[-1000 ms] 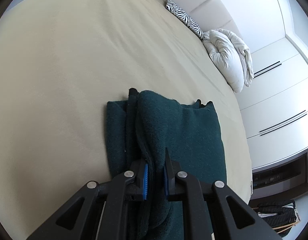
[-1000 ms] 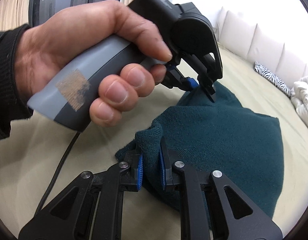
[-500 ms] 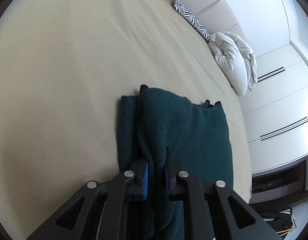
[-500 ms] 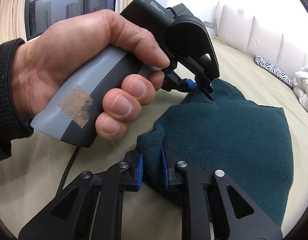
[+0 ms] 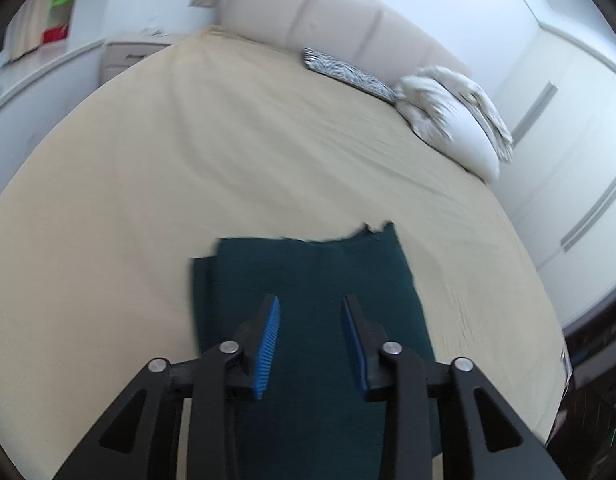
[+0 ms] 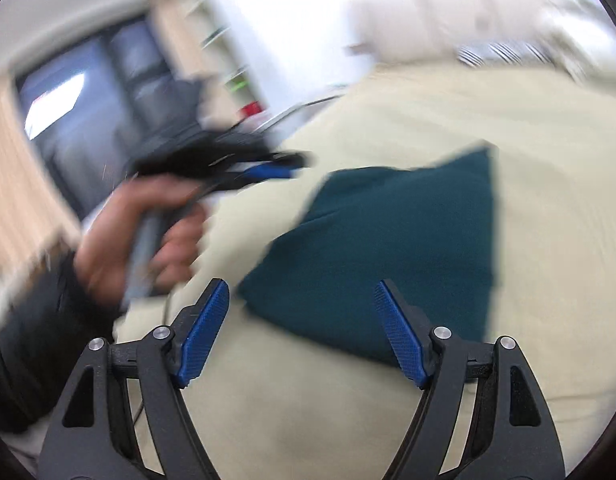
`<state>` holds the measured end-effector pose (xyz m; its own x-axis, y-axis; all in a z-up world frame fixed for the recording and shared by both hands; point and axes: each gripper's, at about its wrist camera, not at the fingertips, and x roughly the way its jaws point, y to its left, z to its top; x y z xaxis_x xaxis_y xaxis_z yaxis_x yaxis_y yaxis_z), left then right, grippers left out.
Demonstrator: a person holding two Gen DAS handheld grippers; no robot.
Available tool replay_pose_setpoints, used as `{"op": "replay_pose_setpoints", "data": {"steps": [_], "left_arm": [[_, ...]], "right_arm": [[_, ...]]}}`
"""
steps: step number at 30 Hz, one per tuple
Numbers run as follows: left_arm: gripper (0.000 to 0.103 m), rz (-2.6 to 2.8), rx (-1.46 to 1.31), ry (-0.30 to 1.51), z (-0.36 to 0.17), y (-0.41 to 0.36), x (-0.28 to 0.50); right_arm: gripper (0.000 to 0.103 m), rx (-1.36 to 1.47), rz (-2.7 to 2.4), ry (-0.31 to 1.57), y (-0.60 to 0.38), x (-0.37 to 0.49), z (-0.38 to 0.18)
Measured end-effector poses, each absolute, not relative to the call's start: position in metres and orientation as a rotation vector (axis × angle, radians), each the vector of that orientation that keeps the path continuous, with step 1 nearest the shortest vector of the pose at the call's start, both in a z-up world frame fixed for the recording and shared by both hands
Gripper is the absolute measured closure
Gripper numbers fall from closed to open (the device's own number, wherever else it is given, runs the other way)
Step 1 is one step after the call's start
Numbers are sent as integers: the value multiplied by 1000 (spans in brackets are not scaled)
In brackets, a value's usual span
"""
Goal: Fold small clothes
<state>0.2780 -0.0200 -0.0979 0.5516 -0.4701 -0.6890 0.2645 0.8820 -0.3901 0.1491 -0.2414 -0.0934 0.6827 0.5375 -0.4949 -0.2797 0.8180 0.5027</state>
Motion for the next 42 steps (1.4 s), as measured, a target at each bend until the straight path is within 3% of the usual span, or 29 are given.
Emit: {"op": "replay_pose_setpoints", "data": {"steps": [4, 5, 6, 7, 25, 29, 33, 39, 40, 42], "left_arm": [[67, -375, -183, 974, -144, -43, 285], [72, -341, -185, 1003, -161, -38, 289], [89, -330, -189, 996, -168, -34, 289], [92, -325, -189, 974, -174, -26, 289], [94, -372, -354, 924, -197, 7, 280], [94, -387, -371, 920, -197, 10, 279], [94, -391, -375, 917, -197, 10, 278], [95, -421, -417, 920, -203, 23, 279], [95, -421, -414, 920, -202, 23, 279], [95, -421, -400, 919, -202, 24, 279]], "right_arm": [[30, 714, 494, 689, -309, 179, -107], [30, 742, 503, 698, -317, 185, -108], [30, 755, 526, 711, -319, 194, -111], [30, 770, 553, 728, -320, 200, -113], [33, 1018, 472, 930, -334, 424, -221], [33, 947, 455, 958, -342, 412, -200], [32, 1020, 692, 898, -339, 348, -176], [34, 935, 743, 975, -313, 283, -230], [40, 904, 738, 934, -313, 278, -231], [41, 885, 702, 967, -313, 272, -220]]}}
